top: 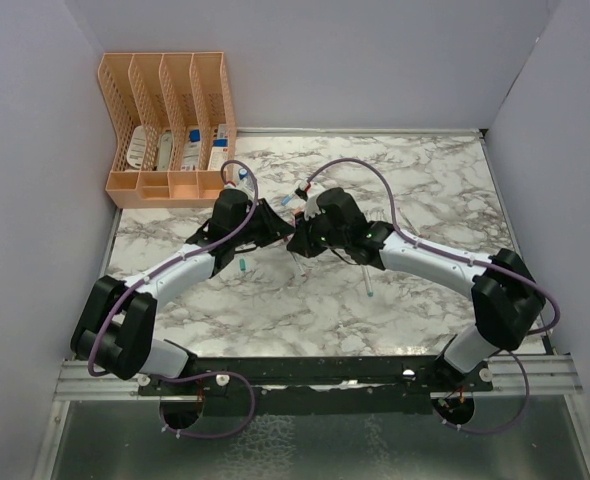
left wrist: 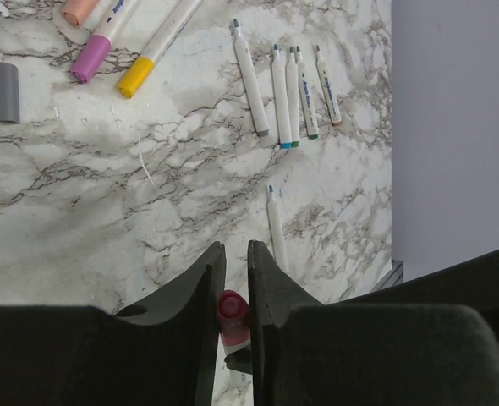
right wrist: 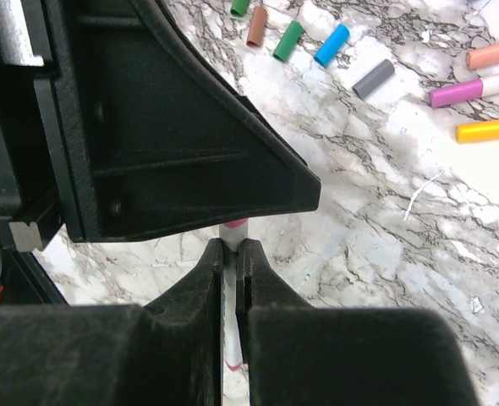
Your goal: Open the pen caps
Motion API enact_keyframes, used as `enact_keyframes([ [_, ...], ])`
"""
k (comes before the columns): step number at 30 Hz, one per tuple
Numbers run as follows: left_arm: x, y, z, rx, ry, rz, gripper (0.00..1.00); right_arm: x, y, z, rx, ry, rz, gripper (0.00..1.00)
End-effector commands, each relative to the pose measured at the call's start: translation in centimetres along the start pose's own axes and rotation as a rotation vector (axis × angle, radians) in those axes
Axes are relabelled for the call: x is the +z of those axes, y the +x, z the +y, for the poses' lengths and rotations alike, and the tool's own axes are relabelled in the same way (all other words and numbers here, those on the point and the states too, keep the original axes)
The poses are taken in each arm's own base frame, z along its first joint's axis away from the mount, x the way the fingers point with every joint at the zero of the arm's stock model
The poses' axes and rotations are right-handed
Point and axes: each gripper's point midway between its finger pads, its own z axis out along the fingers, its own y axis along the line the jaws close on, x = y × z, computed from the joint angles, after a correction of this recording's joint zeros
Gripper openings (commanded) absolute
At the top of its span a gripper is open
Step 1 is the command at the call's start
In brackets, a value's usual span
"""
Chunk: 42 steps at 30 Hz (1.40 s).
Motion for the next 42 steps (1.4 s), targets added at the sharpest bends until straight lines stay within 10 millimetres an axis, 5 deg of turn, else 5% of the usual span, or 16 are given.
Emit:
enact_keyframes([
  [1, -0.1, -0.7, -2.1, 0.020, 0.069, -0.010, 0.07, 0.6, -1.3, 0.7, -0.002, -0.033, -0.024, 0.01],
  [2, -0.1, -0.7, -2.2, 0.021, 0.070, -0.010, 0.00, 0.6, -1.4, 0.6, -0.002, -0.032, -0.025, 0.01],
  [5, -0.1, -0.8, -2.2, 0.019, 0.070, -0.012, 0.00, 0.5, -1.7, 0.8, -0.002, -0.034, -0.029, 0.02],
  [10, -0.3, -1.4, -2.5, 0.013, 0.071, -0.039, 0.00, 0.5, -1.7, 1.2, -0.007, -0.061, -0.017, 0.48],
  [14, -0.2, -2.0, -3.2, 0.012, 0.085, -0.054, 0.00, 0.7, -1.1, 1.1, 0.000, -0.062, -0.001, 0.53],
  [21, -0.1, -2.6, -4.4, -0.003, 0.122, -0.063, 0.00, 1.1, -0.6, 1.0, 0.005, -0.063, 0.011, 0.44],
  [31, -0.2, -2.1, -3.7, 0.000, 0.106, -0.052, 0.00, 0.9, -1.6, 1.0, 0.001, -0.056, -0.013, 0.04],
  [36, -0.1, -2.3, -3.1, 0.001, 0.075, -0.066, 0.00, 0.7, -1.0, 0.6, 0.003, -0.047, 0.000, 0.01],
  [42, 1.3, -7.5, -3.0, 0.017, 0.040, -0.151, 0.00, -0.9, 1.6, 0.2, 0.018, -0.043, 0.035, 0.01],
])
